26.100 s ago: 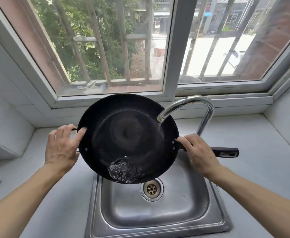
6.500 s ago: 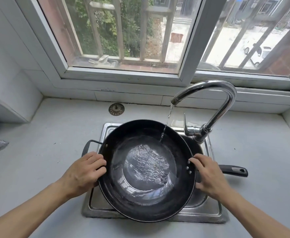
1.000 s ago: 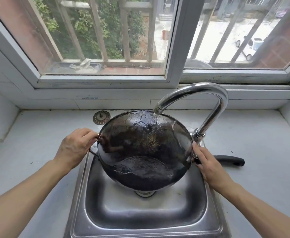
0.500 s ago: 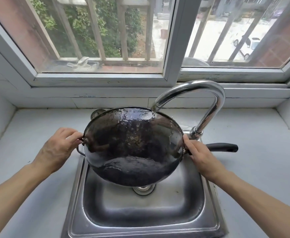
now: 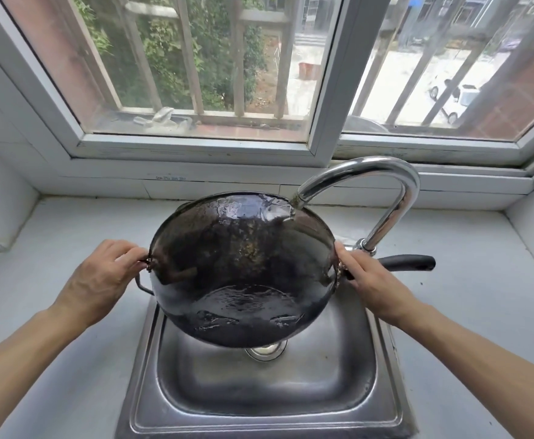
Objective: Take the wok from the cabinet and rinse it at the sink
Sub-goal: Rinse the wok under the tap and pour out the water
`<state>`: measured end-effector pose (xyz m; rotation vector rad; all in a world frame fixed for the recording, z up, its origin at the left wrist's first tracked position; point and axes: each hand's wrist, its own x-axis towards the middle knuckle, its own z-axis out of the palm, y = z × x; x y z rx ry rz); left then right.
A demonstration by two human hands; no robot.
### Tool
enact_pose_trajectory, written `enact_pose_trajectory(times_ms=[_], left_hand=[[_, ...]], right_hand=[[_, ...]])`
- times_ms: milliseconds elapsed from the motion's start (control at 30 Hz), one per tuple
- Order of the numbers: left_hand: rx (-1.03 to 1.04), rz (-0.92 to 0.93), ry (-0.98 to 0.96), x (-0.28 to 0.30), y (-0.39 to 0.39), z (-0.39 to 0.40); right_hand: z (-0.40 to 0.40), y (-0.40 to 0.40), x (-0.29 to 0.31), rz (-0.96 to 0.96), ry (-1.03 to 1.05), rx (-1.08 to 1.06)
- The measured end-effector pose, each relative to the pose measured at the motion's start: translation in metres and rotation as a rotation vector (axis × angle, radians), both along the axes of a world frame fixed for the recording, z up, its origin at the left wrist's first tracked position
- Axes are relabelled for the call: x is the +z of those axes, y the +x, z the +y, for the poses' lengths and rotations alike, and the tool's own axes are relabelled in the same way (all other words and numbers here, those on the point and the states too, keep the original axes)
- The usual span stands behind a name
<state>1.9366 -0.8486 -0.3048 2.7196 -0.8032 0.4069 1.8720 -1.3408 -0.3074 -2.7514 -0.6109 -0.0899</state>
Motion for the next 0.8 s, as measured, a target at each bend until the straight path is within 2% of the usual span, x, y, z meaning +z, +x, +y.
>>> enact_pose_trajectory(times_ms=[133,367,633,800], left_hand=[[-0.005,0.008,-0.002,-0.004,0.001,0.002],[0.045,0.090,-0.072,-0.015,0.003,0.004],[0.001,0.122,-0.054,-0.010,0.009,0.003],[-0.135,0.062,0.026,-0.004,0.018,-0.011]], right_hand=[[-0.001,0.006,0.018,-0.117,-0.054,0.068],[0.002,0.010,0.037,-0.078,-0.189,0.079],[0.001,-0.009,0.031,-0.087,-0.127,0.066],[-0.010,-0.037,0.011,-0.040,-0.043,0.015]])
